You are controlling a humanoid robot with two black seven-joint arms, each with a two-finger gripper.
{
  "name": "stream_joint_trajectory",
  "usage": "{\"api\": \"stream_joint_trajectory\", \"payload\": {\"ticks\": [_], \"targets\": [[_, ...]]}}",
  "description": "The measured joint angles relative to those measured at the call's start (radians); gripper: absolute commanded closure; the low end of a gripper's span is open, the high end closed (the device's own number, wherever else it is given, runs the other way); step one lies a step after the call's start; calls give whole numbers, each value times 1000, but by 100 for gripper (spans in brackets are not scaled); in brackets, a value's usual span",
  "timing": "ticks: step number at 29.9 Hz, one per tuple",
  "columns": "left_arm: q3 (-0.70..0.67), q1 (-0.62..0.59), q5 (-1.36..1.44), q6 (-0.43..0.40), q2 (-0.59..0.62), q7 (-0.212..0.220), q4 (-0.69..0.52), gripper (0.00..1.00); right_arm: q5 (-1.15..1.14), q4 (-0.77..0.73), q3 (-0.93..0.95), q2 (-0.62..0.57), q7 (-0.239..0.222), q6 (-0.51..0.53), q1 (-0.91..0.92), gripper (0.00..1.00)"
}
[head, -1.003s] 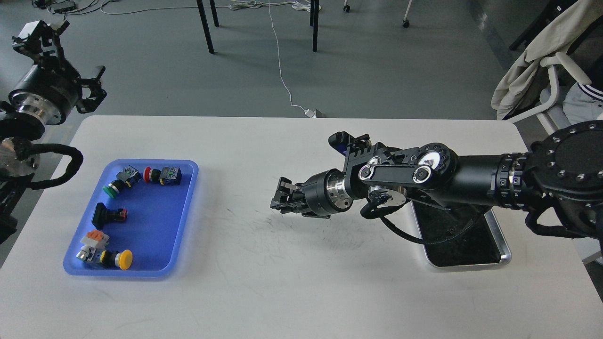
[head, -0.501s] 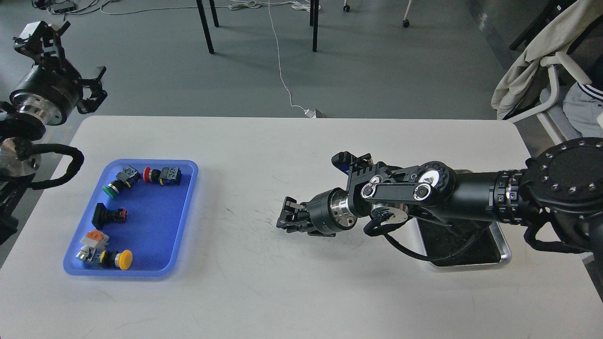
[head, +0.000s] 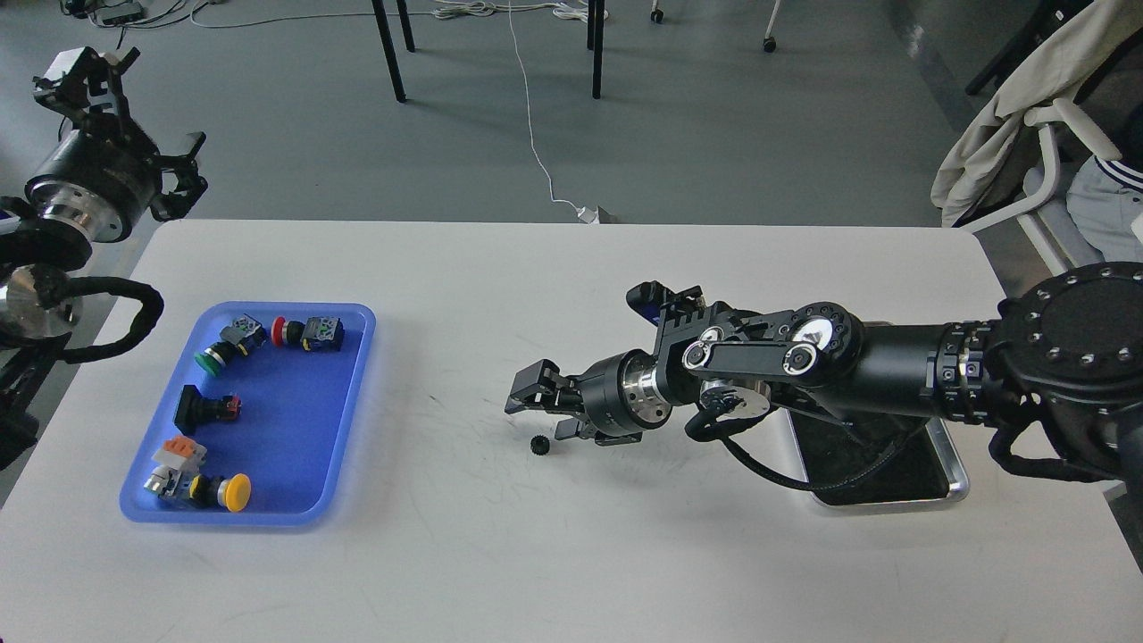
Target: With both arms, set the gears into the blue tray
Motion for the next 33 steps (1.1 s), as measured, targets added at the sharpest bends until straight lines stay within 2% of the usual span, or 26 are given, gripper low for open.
{"api": "stream_joint_trajectory", "payload": {"ticks": [10, 15, 21, 24, 29, 33], "targets": [[36, -2, 1, 2, 12, 8, 0, 2, 3, -68, 273, -5, 0, 15, 48, 3], [67, -3, 2, 3, 12, 12, 0, 2, 7, -61, 439, -175, 6, 39, 0, 3], [83, -11, 0, 42, 10, 16, -14, 2, 13, -15, 808, -442, 9, 127, -205, 3], [84, -15, 0, 49, 7, 18, -15, 2, 56, 11, 1032, -538, 11, 173, -380, 3], [84, -21, 0, 53, 0, 21, -18, 2, 210, 5, 1332, -606, 11, 211, -656, 3], [87, -51, 1, 60, -2, 56, -26, 2, 305, 5, 1473, -617, 11, 214, -833, 3]]}}
